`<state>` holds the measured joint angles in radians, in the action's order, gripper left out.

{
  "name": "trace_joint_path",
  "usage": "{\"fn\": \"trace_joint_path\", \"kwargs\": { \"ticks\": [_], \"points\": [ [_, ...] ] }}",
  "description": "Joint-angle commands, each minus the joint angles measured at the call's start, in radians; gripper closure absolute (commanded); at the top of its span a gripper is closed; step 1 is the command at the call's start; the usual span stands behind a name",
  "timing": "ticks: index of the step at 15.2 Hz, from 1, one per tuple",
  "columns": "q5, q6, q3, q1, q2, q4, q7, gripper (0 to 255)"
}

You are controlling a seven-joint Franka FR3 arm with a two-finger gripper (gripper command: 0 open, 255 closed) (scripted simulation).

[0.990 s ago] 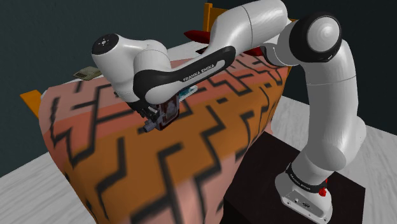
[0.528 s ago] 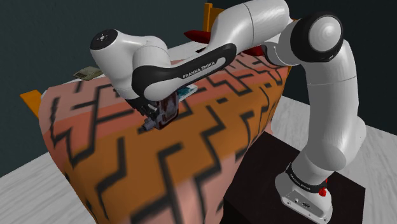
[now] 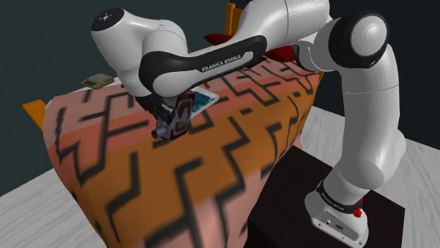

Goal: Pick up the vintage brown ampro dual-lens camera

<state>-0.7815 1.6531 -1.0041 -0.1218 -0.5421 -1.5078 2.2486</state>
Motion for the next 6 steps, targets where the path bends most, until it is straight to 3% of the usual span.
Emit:
{"fn": "trace_joint_path", "kwargs": {
  "ticks": [1,6],
  "points": [
    [0.005,-0.019,-0.003,0.004,0.006,0.021,-0.011,255],
    [0.013,-0.052,-0.007,0.012,0.013,0.056,-0.028,255]
  ]
}}
